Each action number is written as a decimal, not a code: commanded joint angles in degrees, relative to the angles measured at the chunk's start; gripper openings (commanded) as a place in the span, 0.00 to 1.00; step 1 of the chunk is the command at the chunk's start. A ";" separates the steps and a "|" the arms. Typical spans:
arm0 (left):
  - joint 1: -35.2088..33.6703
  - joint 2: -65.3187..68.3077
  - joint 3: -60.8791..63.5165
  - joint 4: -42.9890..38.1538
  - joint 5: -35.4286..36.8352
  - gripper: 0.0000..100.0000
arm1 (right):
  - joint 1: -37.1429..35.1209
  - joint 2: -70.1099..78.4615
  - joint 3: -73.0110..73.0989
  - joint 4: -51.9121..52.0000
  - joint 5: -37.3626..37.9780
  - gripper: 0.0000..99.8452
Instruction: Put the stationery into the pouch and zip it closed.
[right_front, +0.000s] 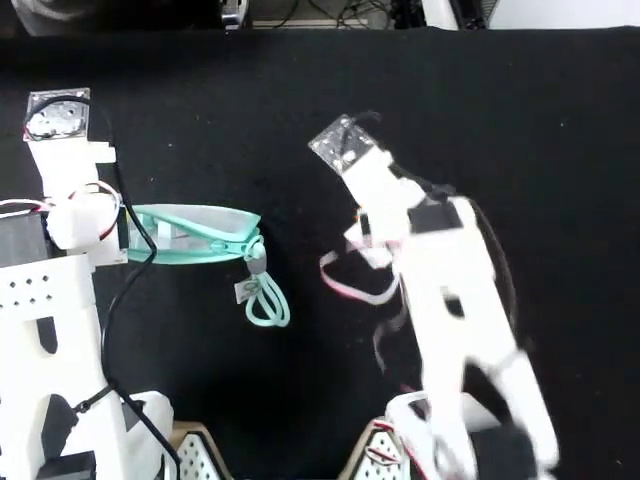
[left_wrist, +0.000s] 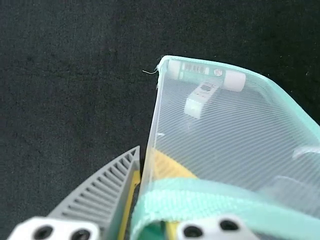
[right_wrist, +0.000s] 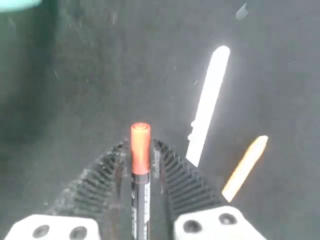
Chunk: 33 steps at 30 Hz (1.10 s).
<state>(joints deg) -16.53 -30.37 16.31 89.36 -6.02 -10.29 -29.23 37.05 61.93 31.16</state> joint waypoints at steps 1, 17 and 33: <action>-1.01 0.97 1.19 -0.09 -0.26 0.03 | -3.43 -21.23 1.36 0.26 -5.98 0.01; -1.01 1.14 1.19 -0.44 -0.26 0.03 | -34.37 -71.25 14.20 -30.33 -20.84 0.01; -1.01 1.14 1.19 -0.26 -0.35 0.03 | -53.36 -60.09 26.86 -53.27 -19.78 0.01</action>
<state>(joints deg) -16.53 -30.37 16.31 89.36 -6.02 -62.68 -92.53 64.22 10.07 10.77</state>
